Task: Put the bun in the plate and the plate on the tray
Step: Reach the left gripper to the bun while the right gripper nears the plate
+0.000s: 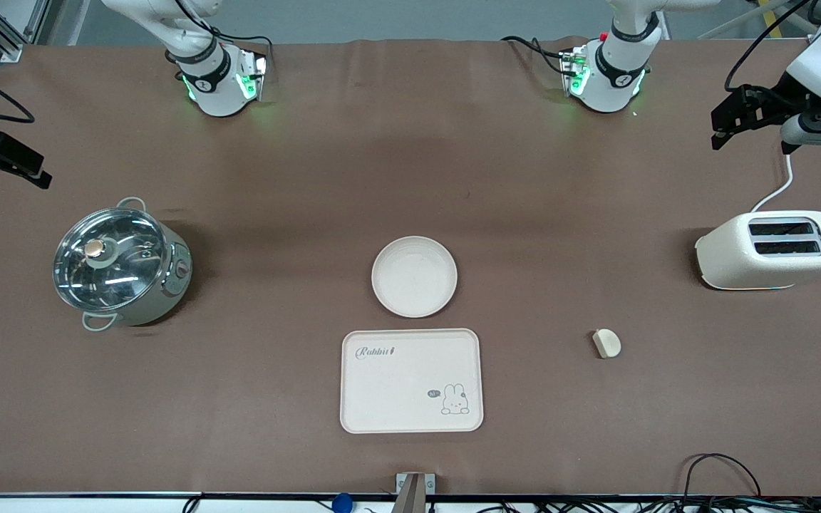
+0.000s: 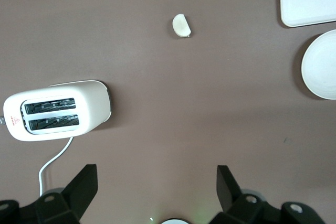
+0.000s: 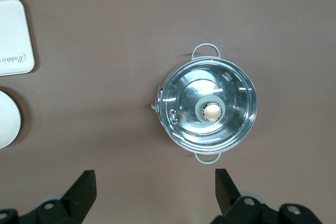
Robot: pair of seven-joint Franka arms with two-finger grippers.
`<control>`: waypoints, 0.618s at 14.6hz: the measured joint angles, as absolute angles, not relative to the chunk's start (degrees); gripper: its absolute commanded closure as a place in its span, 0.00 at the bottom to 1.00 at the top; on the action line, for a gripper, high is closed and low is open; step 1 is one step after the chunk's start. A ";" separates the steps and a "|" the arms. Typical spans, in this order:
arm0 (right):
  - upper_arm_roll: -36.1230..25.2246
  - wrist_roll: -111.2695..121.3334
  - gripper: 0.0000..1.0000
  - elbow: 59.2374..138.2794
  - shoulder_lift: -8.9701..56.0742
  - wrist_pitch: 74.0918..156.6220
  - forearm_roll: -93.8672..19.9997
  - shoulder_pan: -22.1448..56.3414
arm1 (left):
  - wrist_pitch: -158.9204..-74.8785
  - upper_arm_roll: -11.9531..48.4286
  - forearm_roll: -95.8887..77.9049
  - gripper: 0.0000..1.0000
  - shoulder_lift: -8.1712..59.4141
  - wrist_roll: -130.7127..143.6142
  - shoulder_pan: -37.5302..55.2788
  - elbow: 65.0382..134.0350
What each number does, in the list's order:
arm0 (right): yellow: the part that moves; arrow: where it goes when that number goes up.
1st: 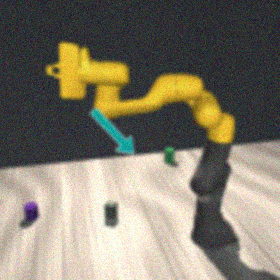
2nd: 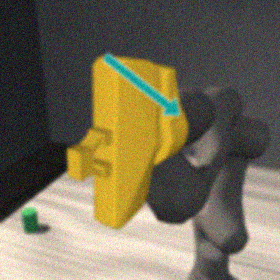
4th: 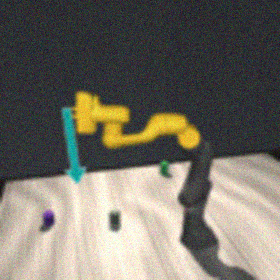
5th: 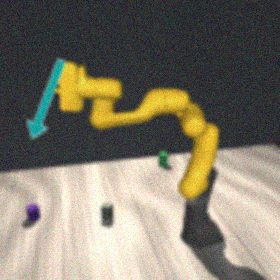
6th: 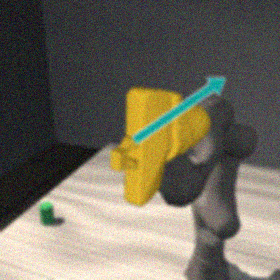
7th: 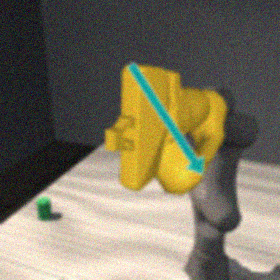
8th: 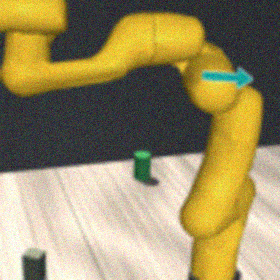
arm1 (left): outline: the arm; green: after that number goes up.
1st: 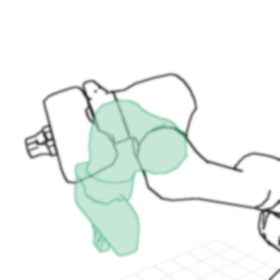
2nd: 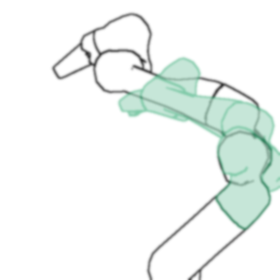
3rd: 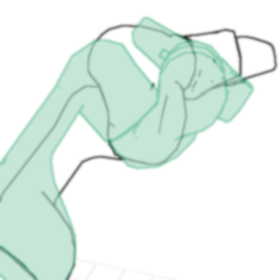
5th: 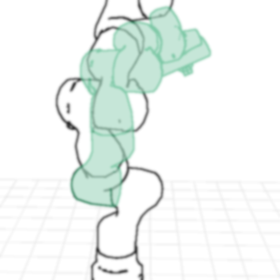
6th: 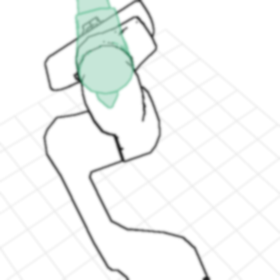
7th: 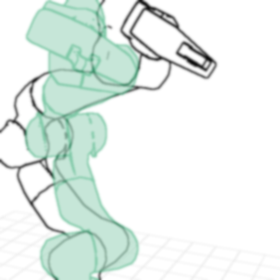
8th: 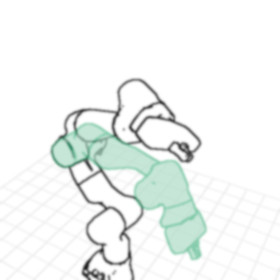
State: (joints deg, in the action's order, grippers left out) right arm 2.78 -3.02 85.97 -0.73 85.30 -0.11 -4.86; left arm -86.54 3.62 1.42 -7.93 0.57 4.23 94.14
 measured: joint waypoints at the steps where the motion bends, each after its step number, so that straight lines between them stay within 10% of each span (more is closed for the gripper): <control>1: 2.81 -3.02 0.00 85.94 -0.76 85.30 -0.11 -4.86 | -86.54 3.62 1.43 0.00 -7.86 0.58 4.23 94.14; 9: 3.06 -3.05 0.00 84.47 -0.87 85.49 -1.47 -3.31 | -91.24 3.48 1.75 0.00 0.65 1.73 4.03 91.48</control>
State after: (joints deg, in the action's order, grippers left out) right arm 3.06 -3.05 84.47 -0.87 85.49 -1.47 -3.31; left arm -91.24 3.48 1.75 0.65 1.73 4.03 91.48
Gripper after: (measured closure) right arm 0.000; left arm 0.000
